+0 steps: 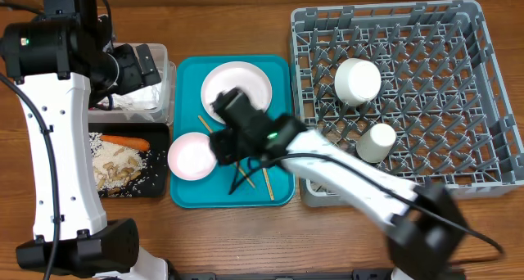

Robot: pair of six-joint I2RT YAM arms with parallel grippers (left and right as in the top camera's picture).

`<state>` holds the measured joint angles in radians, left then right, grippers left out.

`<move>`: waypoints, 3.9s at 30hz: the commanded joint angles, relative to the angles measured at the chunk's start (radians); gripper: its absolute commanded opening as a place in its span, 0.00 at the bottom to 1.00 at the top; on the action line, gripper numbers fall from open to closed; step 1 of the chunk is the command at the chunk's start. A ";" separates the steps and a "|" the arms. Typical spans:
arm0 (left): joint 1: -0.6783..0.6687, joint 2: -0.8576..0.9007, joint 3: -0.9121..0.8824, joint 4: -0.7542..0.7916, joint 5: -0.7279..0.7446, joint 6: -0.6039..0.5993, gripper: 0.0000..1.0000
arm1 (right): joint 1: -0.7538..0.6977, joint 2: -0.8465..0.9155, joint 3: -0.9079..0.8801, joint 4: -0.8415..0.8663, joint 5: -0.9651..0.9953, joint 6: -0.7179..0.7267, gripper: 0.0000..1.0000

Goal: Sort waste into correct bins and load items into the dishwasher
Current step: 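Reach the right gripper to the pink bowl on the teal tray and grasp, then carry the pink bowl into the rack's upper right and release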

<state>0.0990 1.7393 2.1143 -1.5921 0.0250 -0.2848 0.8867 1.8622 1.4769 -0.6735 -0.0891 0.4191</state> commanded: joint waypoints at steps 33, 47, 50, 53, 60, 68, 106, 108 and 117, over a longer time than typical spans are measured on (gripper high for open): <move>0.117 0.002 -0.002 0.034 -0.010 -0.011 1.00 | 0.040 0.224 0.016 0.191 0.140 0.008 0.33; 0.117 0.002 -0.002 0.034 -0.010 -0.010 1.00 | 0.040 0.217 0.023 0.179 0.140 0.008 0.15; 0.117 0.002 -0.002 0.034 -0.010 -0.010 1.00 | 0.040 0.215 0.024 0.183 0.140 0.007 0.10; 0.117 0.002 -0.002 0.034 -0.010 -0.010 1.00 | 0.037 0.197 0.032 0.196 0.140 0.001 0.04; 0.117 0.002 -0.002 0.034 -0.010 -0.010 1.00 | 0.023 0.079 0.094 0.198 0.140 -0.023 0.04; 0.117 0.002 -0.002 0.034 -0.010 -0.010 1.00 | -0.041 -0.084 0.095 0.164 0.367 -0.262 0.04; 0.117 0.002 -0.002 0.034 -0.010 -0.010 1.00 | -0.874 0.101 0.095 0.628 0.967 -1.894 0.04; 0.117 0.002 -0.002 0.034 -0.010 -0.010 1.00 | -0.864 0.130 0.095 0.634 0.968 -1.949 0.04; 0.117 0.002 -0.002 0.034 -0.010 -0.010 1.00 | -0.784 0.192 0.095 0.642 0.967 -1.964 0.04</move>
<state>0.2165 1.7393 2.1136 -1.5570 0.0177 -0.2855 0.0658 2.0518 1.5505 -0.0441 0.8688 -1.5166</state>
